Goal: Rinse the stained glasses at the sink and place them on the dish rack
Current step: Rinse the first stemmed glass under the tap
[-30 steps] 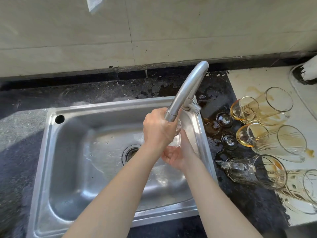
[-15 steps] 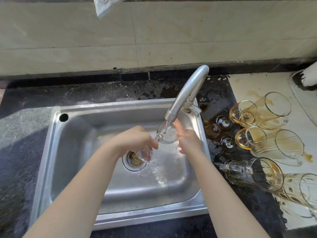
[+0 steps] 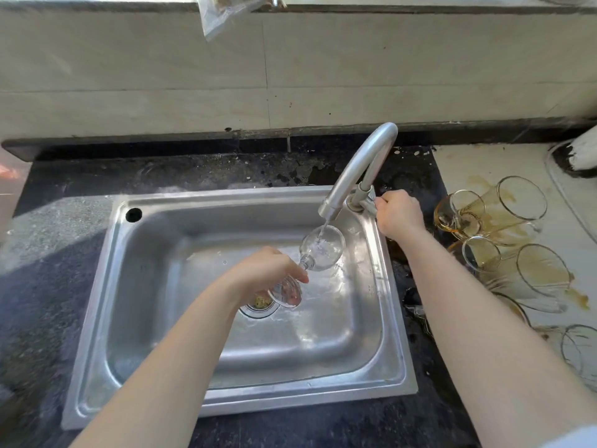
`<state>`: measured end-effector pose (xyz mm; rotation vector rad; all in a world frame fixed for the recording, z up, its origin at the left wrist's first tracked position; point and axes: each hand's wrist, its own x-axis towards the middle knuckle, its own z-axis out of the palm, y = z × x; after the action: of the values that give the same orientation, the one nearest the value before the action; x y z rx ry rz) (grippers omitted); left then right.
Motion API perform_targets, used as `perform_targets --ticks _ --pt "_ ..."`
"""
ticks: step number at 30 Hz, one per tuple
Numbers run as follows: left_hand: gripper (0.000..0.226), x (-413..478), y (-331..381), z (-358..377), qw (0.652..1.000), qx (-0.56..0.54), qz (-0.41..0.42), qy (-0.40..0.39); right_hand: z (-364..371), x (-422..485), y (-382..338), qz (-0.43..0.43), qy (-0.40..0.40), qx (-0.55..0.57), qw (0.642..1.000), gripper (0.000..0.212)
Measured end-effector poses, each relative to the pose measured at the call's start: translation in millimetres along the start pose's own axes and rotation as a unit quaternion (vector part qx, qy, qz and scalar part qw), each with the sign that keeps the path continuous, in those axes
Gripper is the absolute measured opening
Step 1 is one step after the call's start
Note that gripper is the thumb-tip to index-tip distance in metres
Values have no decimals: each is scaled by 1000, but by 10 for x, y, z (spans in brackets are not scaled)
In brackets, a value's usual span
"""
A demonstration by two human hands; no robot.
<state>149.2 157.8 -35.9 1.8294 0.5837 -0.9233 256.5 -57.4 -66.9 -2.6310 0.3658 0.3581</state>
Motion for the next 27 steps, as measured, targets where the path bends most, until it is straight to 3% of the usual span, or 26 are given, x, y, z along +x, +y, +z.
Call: perform_targets --ticks 3,7,11,16,19,24,27 --pt "42 0 -28 66 1000 -18 -10 13 -37 -19 -1 8 7 39 999 30" --pt "42 -69 -52 117 999 -42 -18 12 16 -413 25 -36 128 48 990 30" --pt "10 -214 -56 156 998 -51 -14 17 247 -954 140 -180 39 45 982 46" --pt "19 -419 -82 256 991 -132 -14 5 517 -1422 341 -245 -42 8 969 63" --pt "21 -549 -95 298 994 -109 -18 -10 523 -1623 365 -278 -73 -42 957 75" --pt "22 -865 -60 313 997 -41 1 -62 543 -1959 347 -291 -46 -66 954 72" --pt "33 -1042 -76 259 996 67 48 -18 569 -2168 337 -254 -19 -43 966 67"
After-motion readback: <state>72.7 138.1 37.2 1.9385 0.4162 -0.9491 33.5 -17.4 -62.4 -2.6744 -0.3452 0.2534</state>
